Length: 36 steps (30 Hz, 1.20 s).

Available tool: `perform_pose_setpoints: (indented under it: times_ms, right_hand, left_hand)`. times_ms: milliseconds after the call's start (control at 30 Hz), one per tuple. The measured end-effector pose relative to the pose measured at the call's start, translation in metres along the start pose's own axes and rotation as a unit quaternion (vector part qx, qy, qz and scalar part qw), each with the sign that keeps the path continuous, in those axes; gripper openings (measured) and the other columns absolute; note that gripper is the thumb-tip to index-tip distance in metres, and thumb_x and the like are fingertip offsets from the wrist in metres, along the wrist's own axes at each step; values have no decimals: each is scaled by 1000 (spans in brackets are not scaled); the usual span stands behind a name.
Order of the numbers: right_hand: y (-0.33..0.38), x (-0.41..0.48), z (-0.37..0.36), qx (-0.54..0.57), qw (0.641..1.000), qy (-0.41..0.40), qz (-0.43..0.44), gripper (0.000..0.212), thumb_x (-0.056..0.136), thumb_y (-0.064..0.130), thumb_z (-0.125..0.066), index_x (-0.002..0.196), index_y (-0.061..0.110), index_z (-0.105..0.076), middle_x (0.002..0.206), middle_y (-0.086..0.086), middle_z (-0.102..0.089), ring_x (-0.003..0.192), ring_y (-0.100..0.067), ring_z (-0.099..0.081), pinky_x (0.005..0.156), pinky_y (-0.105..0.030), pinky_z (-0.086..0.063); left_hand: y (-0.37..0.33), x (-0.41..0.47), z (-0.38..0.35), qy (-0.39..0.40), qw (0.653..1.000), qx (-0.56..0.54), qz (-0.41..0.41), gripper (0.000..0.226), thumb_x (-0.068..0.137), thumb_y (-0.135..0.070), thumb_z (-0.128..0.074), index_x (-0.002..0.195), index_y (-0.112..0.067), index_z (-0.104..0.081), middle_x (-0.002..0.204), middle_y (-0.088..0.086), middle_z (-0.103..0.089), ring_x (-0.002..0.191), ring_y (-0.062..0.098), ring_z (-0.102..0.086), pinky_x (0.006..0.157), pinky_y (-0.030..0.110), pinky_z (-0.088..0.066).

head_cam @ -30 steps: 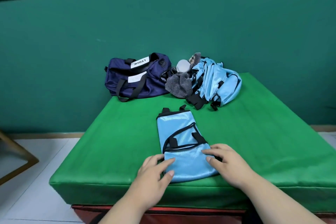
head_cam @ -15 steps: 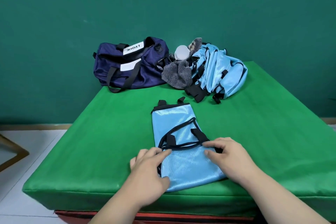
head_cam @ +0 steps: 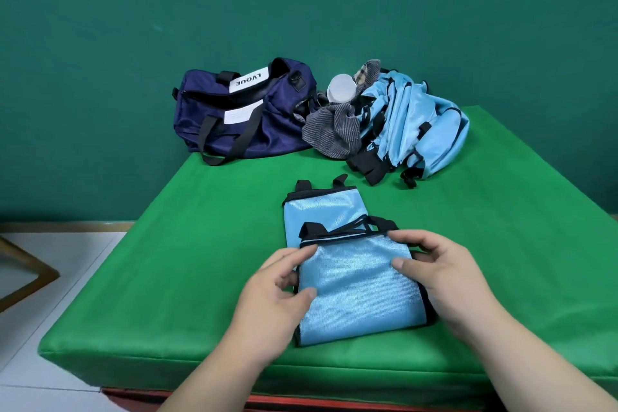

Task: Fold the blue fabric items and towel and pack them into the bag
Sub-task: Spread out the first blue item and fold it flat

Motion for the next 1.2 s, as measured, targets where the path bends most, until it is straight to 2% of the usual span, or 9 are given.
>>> perform_pose_setpoints:
  times_ms: [167, 300, 400, 467, 633, 733, 800, 967, 1200]
  right_hand:
    - [9, 30, -13, 67, 997, 5, -36, 33, 81, -8, -72, 104, 15, -77, 92, -27, -73, 73, -29, -67, 78, -41, -55]
    - [13, 63, -25, -1, 1000, 20, -12, 41, 71, 15, -84, 108, 33, -76, 86, -33, -65, 71, -29, -53, 68, -48, -49]
    - [24, 88, -27, -84, 995, -8, 44, 40, 80, 9, -81, 105, 40, -76, 63, 4, -49, 57, -18, -37, 55, -27, -34]
    - [31, 103, -33, -140, 986, -24, 90, 43, 84, 4, -77, 106, 41, -73, 70, 8, -48, 56, -12, -39, 51, -25, -38]
    - [4, 129, -53, -322, 939, 27, 117, 46, 90, -2, -63, 126, 28, -66, 106, 12, -52, 88, 2, -53, 70, -6, -42]
    - [-13, 134, -54, -348, 930, 34, 115, 49, 88, 2, -58, 129, 29, -64, 106, 23, -46, 97, -1, -52, 82, -10, -43]
    - [-16, 136, -53, -392, 913, 26, 112, 52, 85, 9, -58, 130, 35, -61, 112, 26, -43, 113, -11, -48, 102, -30, -42]
    - [-17, 137, -60, -466, 878, 76, 78, 60, 89, 22, -54, 145, 41, -42, 160, 10, -23, 147, -12, -22, 125, -42, 1]
    - [-9, 134, -65, -468, 877, 90, 53, 49, 90, 22, -51, 135, 35, -39, 132, 14, -47, 130, -10, -47, 124, -43, 6]
  left_hand:
    - [8, 22, 8, -10, 999, -49, 15, 69, 70, -1, -70, 124, -45, -65, 117, -13, -61, 95, 30, -52, 80, 27, -44]
    - [7, 51, 16, -27, 998, -54, -5, 74, 68, 4, -66, 123, -46, -65, 116, -10, -62, 98, 33, -54, 80, 35, -45]
    - [8, 77, 24, -48, 998, -37, -19, 78, 75, 20, -63, 125, -40, -63, 116, -12, -63, 99, 33, -57, 84, 37, -50]
    - [8, 96, 29, -54, 998, 3, -30, 77, 77, 22, -61, 129, -35, -60, 115, -16, -62, 95, 24, -58, 86, 28, -50]
    - [29, 125, 28, -27, 986, 166, -16, 70, 79, 11, -58, 138, -26, -57, 118, -27, -53, 89, -9, -54, 80, 1, -36]
    - [39, 128, 23, -4, 969, 246, -11, 67, 82, -6, -60, 144, -30, -49, 129, -28, -43, 120, -5, -39, 104, 13, -27]
    - [38, 129, 24, -9, 954, 298, 5, 69, 82, -20, -58, 147, -34, -42, 140, -20, -37, 136, 6, -24, 115, 28, -16]
    - [38, 129, 20, 7, 947, 321, 18, 72, 84, -21, -59, 149, -40, -34, 161, -18, -13, 147, 2, -3, 122, 38, -2]
    - [36, 131, 18, 20, 940, 340, 23, 70, 84, -22, -58, 148, -38, -36, 158, -17, -26, 145, 1, -19, 123, 34, 2]
Point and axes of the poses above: each hand's wrist, its own x-axis towards the middle knuckle, its own z-axis out of the back of the hand, y = z × x, the point moved 6 cm from there along x, towards the middle knuckle
